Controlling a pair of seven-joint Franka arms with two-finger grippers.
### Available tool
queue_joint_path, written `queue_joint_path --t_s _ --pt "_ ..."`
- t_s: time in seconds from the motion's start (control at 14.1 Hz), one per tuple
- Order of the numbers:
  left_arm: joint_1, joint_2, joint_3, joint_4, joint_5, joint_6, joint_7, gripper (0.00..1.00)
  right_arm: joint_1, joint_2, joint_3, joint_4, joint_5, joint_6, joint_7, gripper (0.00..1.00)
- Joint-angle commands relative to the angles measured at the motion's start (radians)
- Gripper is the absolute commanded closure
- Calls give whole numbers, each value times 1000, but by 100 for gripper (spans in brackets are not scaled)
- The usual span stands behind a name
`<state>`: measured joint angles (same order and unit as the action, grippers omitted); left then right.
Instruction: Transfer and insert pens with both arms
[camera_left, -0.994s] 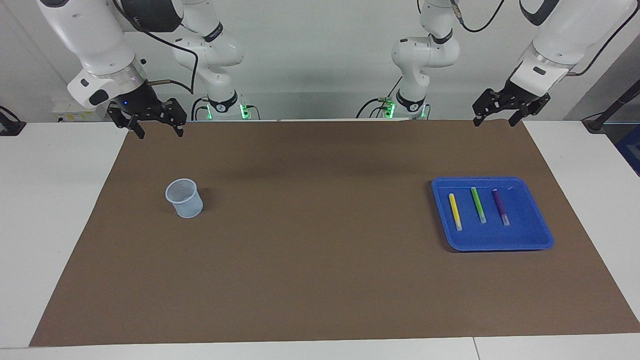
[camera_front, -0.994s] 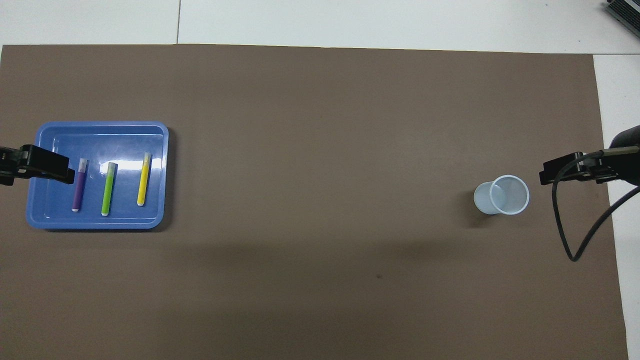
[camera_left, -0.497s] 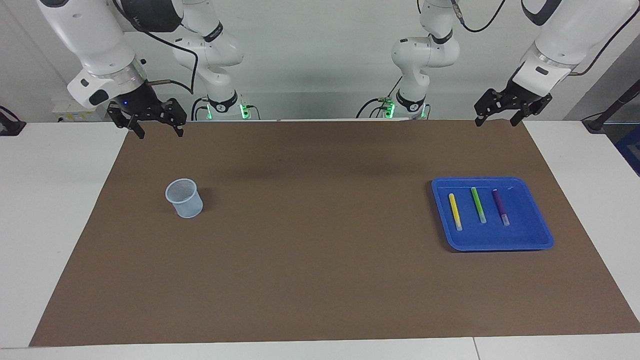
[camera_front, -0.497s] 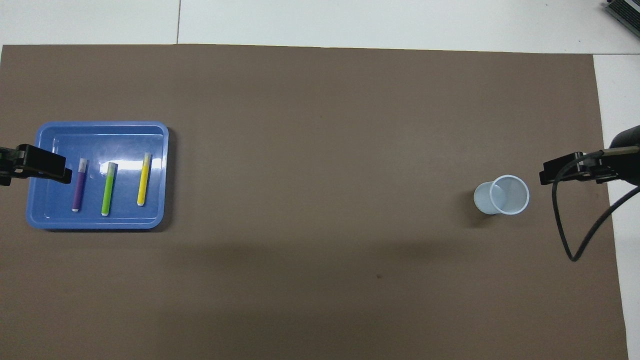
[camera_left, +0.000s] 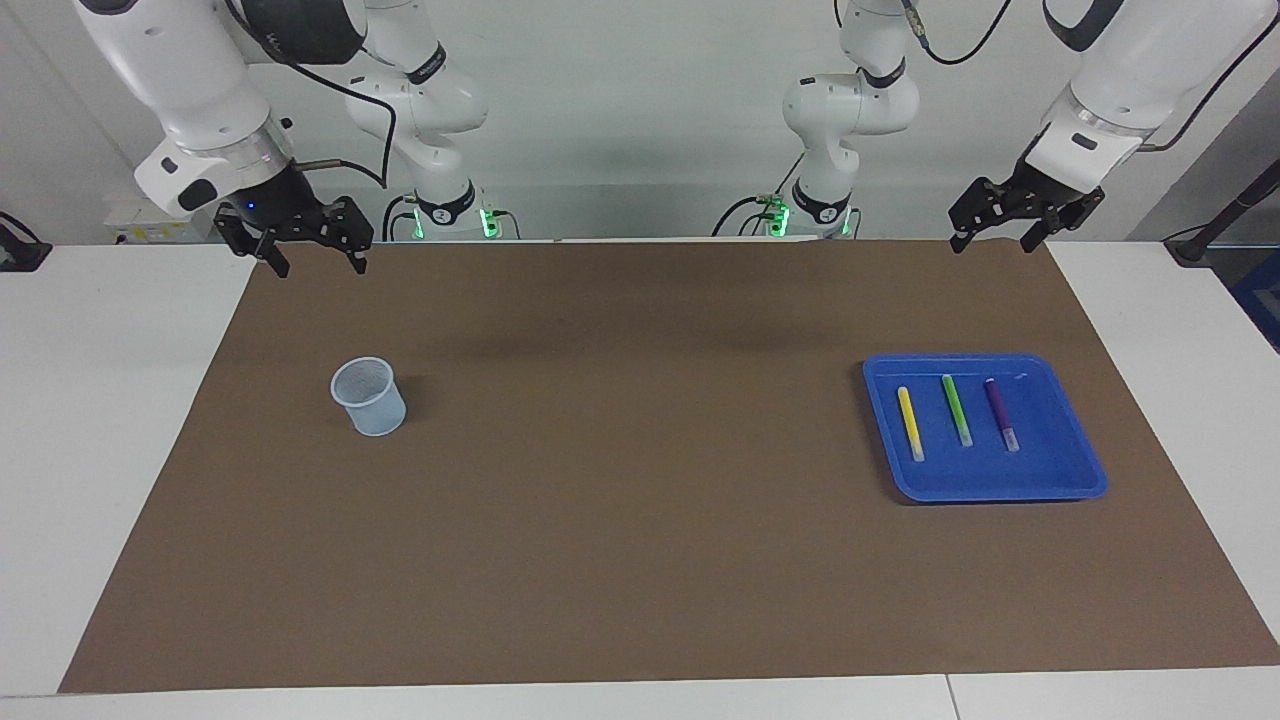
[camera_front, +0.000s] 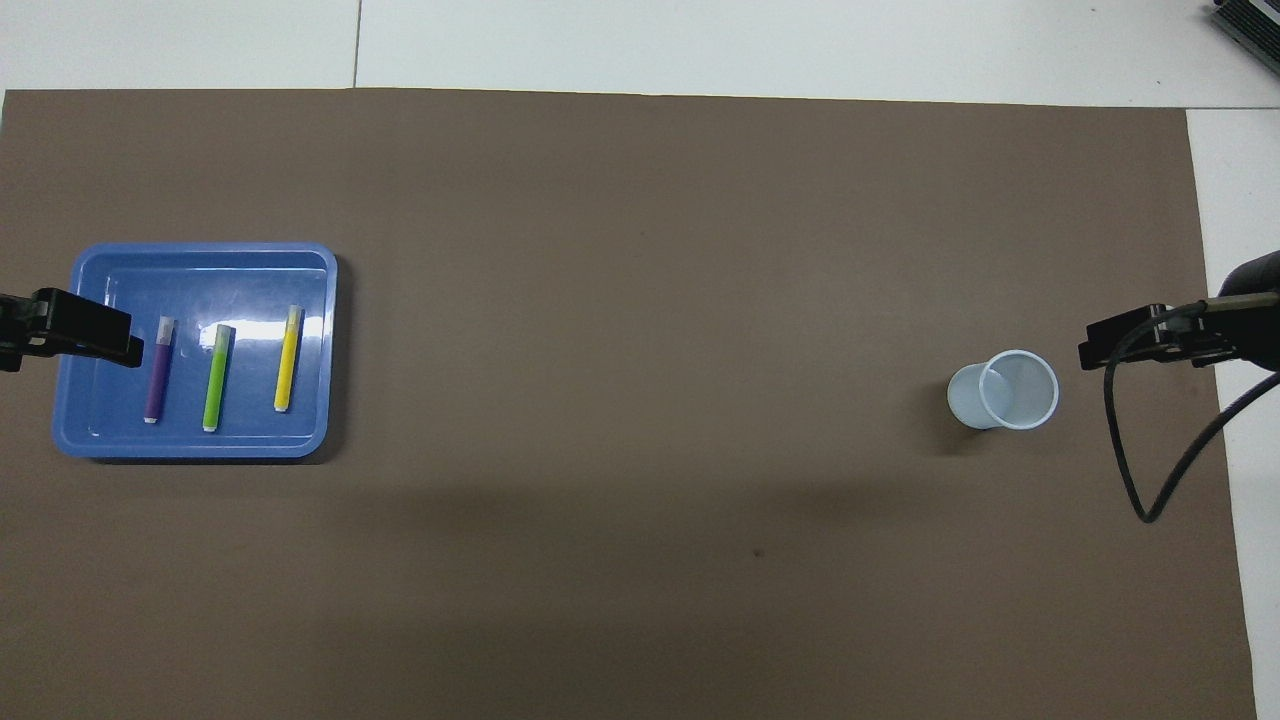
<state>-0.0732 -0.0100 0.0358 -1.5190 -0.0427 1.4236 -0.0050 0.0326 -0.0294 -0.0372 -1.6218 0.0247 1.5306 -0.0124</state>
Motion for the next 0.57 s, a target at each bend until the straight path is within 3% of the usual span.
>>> queue_joint_path --t_s 0.0,0.5 --pt "1 -18 9 -20 14 14 -9 0 -10 -14 2 -7 24 -7 5 0" --pt "1 -16 12 -33 15 93 -10 0 -10 -14 2 -6 24 -7 5 0"
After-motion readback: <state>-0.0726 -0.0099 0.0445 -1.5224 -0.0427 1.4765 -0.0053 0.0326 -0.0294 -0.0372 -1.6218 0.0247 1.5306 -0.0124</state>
